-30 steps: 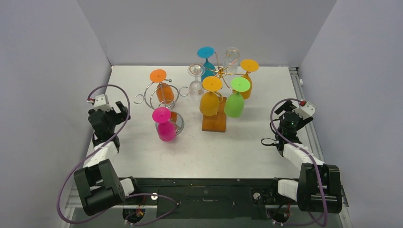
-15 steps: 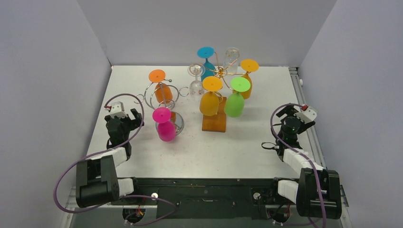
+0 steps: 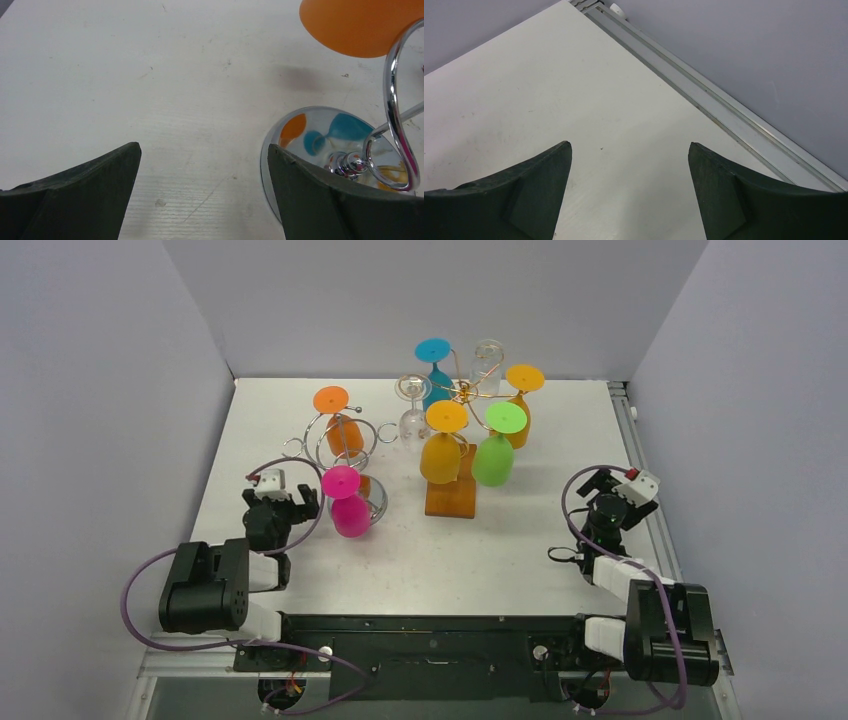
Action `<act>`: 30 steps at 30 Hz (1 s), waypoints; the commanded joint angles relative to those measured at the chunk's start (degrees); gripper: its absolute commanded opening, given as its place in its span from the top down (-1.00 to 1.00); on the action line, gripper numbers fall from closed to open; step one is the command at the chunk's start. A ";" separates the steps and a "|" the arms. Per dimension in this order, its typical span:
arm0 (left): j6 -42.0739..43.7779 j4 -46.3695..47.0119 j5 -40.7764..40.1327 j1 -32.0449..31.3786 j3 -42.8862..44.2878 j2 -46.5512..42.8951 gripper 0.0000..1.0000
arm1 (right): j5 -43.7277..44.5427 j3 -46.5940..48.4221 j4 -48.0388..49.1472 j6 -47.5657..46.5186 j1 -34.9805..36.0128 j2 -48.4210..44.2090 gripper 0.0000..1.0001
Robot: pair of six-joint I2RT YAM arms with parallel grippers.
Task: Place the wine glass upside down on the wine glass rack
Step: Reset both arms
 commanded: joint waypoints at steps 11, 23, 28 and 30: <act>5.39 -0.82 2.64 -2.77 4.69 0.53 -0.92 | 7.17 -0.44 17.48 -7.84 9.15 10.57 -0.65; 3.67 -1.06 -2.36 -2.84 4.84 0.36 -0.92 | 7.20 -0.75 18.00 -8.14 9.05 10.45 -0.67; 3.66 -0.97 -2.41 -2.87 4.81 0.44 -0.92 | 7.20 -0.75 18.03 -8.11 9.06 10.46 -0.67; 3.66 -1.03 -2.40 -2.85 4.90 0.48 -0.92 | 7.23 -0.75 18.03 -8.14 9.05 10.44 -0.67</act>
